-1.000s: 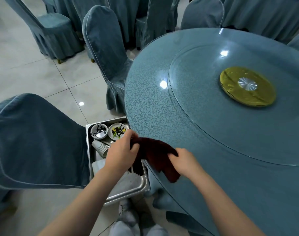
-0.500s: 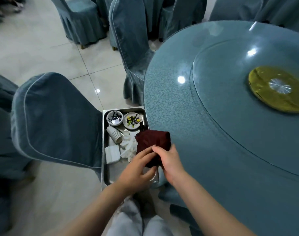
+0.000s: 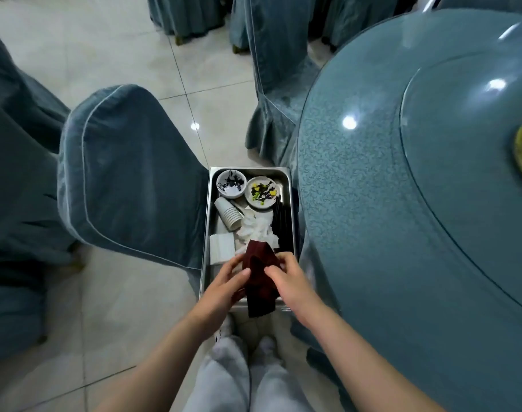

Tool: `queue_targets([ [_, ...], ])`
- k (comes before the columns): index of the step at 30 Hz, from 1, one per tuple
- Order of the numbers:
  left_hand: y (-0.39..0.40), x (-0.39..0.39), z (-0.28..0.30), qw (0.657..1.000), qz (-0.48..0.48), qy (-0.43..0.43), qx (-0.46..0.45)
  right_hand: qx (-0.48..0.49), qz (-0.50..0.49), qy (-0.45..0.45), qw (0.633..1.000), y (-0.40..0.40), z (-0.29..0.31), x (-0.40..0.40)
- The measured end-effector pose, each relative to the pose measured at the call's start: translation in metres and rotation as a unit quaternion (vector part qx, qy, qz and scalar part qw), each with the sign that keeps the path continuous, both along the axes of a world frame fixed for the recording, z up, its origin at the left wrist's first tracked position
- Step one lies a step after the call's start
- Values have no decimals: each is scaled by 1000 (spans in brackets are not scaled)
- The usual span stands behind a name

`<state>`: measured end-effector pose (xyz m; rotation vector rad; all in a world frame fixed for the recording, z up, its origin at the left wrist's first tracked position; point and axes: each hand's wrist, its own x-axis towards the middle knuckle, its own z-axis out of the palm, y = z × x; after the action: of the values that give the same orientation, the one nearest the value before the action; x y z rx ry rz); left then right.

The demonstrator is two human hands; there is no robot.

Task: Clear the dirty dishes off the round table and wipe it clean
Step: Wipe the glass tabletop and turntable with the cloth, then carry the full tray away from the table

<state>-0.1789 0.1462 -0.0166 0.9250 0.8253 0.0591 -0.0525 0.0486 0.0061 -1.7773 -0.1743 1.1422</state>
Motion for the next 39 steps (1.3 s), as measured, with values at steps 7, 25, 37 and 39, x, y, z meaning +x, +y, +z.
queue_targets([
  [7,20,-10,-86,982,-25,152,107,-66,49,-18,997,30,-115,-11],
  [25,86,-30,-245,877,-149,349,294,-305,132,-348,877,7,-282,42],
  [37,111,7,-279,875,-67,280,388,-192,-11,-339,921,13,-318,72],
  [39,114,6,-283,872,-38,275,403,-185,-38,-363,913,17,-320,77],
])
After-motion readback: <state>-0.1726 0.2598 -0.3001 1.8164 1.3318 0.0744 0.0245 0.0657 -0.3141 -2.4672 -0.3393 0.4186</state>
